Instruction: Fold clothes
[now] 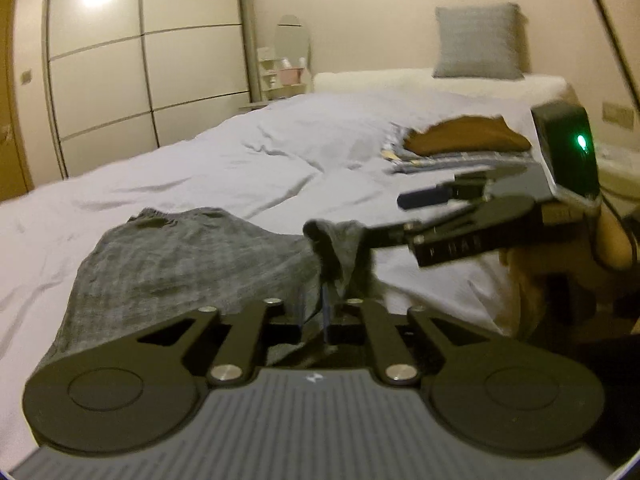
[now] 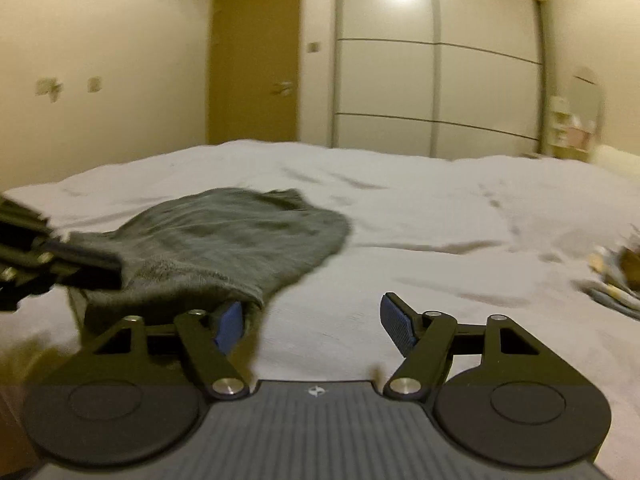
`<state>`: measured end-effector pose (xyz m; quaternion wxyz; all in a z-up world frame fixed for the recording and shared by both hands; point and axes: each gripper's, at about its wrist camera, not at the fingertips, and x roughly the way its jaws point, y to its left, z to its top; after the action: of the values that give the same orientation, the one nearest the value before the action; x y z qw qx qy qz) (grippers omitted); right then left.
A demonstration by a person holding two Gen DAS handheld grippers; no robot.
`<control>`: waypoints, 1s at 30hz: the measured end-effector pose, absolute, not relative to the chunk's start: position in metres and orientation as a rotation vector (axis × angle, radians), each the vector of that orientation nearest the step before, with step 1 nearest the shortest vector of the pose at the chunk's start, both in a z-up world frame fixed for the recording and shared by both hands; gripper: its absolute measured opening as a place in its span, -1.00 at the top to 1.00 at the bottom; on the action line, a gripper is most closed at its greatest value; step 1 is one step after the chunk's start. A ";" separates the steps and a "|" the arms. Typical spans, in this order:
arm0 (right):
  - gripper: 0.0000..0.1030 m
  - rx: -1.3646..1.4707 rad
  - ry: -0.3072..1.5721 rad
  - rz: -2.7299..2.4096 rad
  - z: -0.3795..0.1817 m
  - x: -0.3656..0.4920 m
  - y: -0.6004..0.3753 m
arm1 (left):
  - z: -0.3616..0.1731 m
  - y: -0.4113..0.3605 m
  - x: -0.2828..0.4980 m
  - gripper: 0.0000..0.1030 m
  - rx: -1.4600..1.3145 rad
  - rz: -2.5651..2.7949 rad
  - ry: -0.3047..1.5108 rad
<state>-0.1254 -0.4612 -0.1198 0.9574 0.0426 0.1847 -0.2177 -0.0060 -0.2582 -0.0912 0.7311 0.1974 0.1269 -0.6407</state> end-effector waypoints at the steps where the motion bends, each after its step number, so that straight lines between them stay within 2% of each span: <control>1: -0.45 0.099 0.368 -0.460 -0.120 -0.131 -0.464 | -0.091 -0.258 -0.009 0.73 0.451 -1.399 0.276; 4: -0.47 0.117 0.344 -0.496 -0.122 -0.144 -0.466 | -0.089 -0.257 -0.018 0.66 0.500 -1.366 0.266; 7: -0.48 0.169 0.350 -0.477 -0.122 -0.155 -0.462 | -0.087 -0.257 -0.027 0.49 0.549 -1.331 0.256; 13: -0.46 0.209 0.308 -0.309 -0.111 -0.174 -0.441 | -0.084 -0.255 -0.046 0.49 0.644 -1.261 0.235; 16: -0.29 0.207 0.343 -0.242 -0.110 -0.173 -0.435 | -0.095 -0.257 -0.050 0.48 0.725 -1.241 0.214; 21: -0.26 -0.105 0.435 -0.171 -0.114 -0.157 -0.407 | -0.105 -0.245 -0.045 0.37 0.725 -1.261 0.180; 26: -0.18 -0.503 0.443 -0.107 -0.115 -0.138 -0.384 | -0.108 -0.233 -0.011 0.37 0.657 -1.220 0.211; 30: 0.53 -0.673 0.495 0.010 -0.125 -0.126 -0.377 | -0.112 -0.220 0.015 0.37 0.642 -1.143 0.234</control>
<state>-0.1264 -0.3769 -0.1253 0.9140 -0.3266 0.2405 0.0050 0.0150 -0.2203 -0.1116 0.7863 0.2976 0.1086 -0.5304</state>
